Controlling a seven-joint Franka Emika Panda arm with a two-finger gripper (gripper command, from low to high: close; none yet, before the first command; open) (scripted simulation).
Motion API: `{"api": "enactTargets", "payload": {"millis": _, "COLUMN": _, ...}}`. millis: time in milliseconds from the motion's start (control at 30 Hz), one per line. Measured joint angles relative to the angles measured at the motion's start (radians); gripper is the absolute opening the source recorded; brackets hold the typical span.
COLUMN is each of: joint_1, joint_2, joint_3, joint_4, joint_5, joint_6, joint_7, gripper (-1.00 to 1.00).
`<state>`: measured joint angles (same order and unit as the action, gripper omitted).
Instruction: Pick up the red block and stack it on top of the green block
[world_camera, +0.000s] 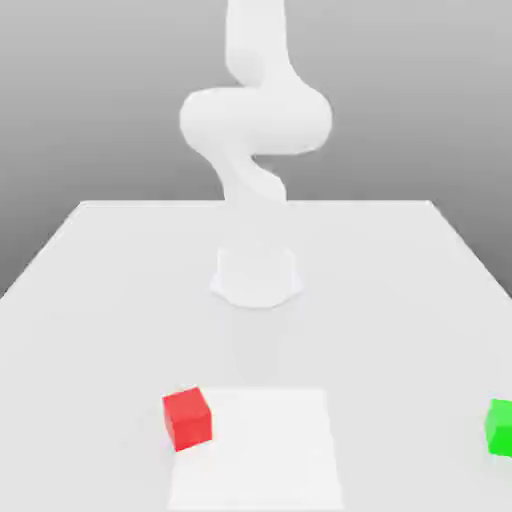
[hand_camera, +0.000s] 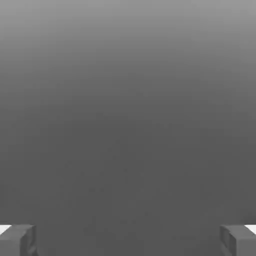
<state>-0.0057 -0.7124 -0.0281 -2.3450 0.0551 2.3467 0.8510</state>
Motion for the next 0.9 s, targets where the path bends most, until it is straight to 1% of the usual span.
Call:
{"api": "enactTargets", "payload": {"millis": 200, "joint_1": -0.024, "joint_2": 0.243, "joint_3": -0.035, "joint_4": -0.116, "joint_5": 0.124, "joint_6": 0.120, "joint_7": 0.152, "gripper": 0.00}}
{"api": "enactTargets", "payload": {"millis": 300, "joint_1": -0.042, "joint_2": 0.358, "joint_3": -0.032, "joint_4": -0.171, "joint_5": 0.160, "joint_6": 0.178, "joint_7": 0.242, "gripper": 0.00}}
{"api": "enactTargets", "payload": {"millis": 400, "joint_1": -0.066, "joint_2": 0.468, "joint_3": -0.023, "joint_4": -0.227, "joint_5": 0.171, "joint_6": 0.239, "joint_7": 0.349, "gripper": 0.00}}
{"api": "enactTargets", "payload": {"millis": 467, "joint_1": -0.083, "joint_2": 0.539, "joint_3": -0.019, "joint_4": -0.265, "joint_5": 0.159, "joint_6": 0.282, "joint_7": 0.434, "gripper": 0.00}}
{"api": "enactTargets", "payload": {"millis": 533, "joint_1": -0.103, "joint_2": 0.607, "joint_3": -0.016, "joint_4": -0.304, "joint_5": 0.128, "joint_6": 0.326, "joint_7": 0.534, "gripper": 0.00}}
{"api": "enactTargets", "payload": {"millis": 600, "joint_1": -0.127, "joint_2": 0.670, "joint_3": -0.025, "joint_4": -0.343, "joint_5": 0.070, "joint_6": 0.371, "joint_7": 0.652, "gripper": 0.00}}
{"api": "enactTargets", "payload": {"millis": 667, "joint_1": -0.149, "joint_2": 0.728, "joint_3": -0.043, "joint_4": -0.378, "joint_5": -0.008, "joint_6": 0.414, "joint_7": 0.777, "gripper": 0.00}}
{"api": "enactTargets", "payload": {"millis": 700, "joint_1": -0.151, "joint_2": 0.752, "joint_3": -0.047, "joint_4": -0.383, "joint_5": -0.026, "joint_6": 0.434, "joint_7": 0.805, "gripper": 0.00}}
{"api": "enactTargets", "payload": {"millis": 767, "joint_1": -0.143, "joint_2": 0.798, "joint_3": -0.047, "joint_4": -0.381, "joint_5": -0.036, "joint_6": 0.473, "joint_7": 0.822, "gripper": 0.00}}
{"api": "enactTargets", "payload": {"millis": 900, "joint_1": -0.146, "joint_2": 0.893, "joint_3": -0.039, "joint_4": -0.369, "joint_5": -0.018, "joint_6": 0.555, "joint_7": 0.812, "gripper": 0.00}}
